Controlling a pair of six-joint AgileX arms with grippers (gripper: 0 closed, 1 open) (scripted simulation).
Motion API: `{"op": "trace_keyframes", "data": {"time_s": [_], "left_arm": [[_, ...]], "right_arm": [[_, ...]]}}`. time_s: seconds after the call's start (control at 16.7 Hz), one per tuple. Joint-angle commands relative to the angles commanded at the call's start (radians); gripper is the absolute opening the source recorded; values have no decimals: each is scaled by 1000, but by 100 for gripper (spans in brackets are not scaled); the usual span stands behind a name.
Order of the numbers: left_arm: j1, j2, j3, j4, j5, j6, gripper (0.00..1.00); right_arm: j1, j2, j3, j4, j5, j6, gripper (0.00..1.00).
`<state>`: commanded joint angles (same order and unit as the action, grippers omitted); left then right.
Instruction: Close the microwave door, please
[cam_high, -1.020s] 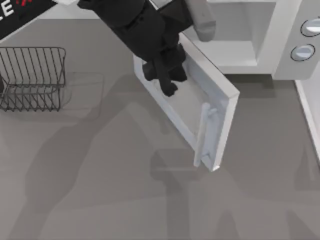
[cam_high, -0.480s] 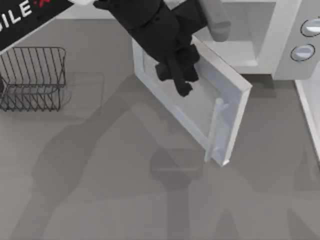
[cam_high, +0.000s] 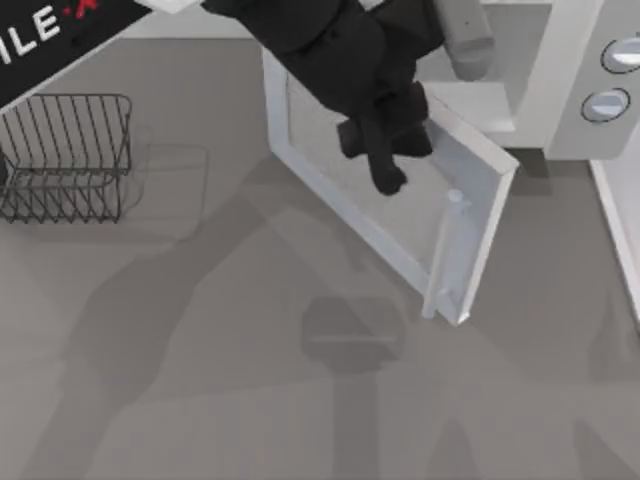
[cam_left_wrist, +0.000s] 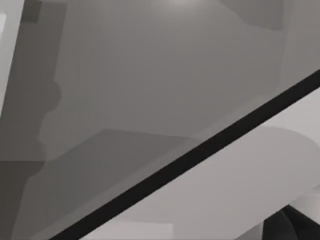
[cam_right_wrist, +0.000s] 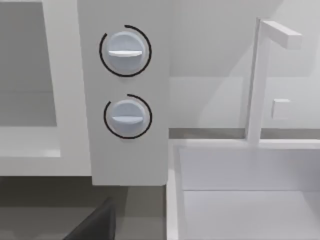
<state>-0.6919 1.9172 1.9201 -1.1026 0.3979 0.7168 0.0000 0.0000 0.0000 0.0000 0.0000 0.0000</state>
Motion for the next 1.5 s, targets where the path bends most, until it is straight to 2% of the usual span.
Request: {"op": "trace_keyframes", "data": {"time_s": [0.24, 0.54, 1.2, 1.5], "left_arm": [[-36, 42, 20, 3, -5, -22, 0], [3, 79, 58, -39, -52, -70, 0], [-23, 114, 44, -75, -51, -104, 0], [-40, 136, 112, -65, -61, -110, 0]], "right_arm": [[0, 0, 0, 0, 0, 0, 100], [0, 0, 0, 0, 0, 0, 100], [0, 0, 0, 0, 0, 0, 100], [0, 0, 0, 0, 0, 0, 100]]}}
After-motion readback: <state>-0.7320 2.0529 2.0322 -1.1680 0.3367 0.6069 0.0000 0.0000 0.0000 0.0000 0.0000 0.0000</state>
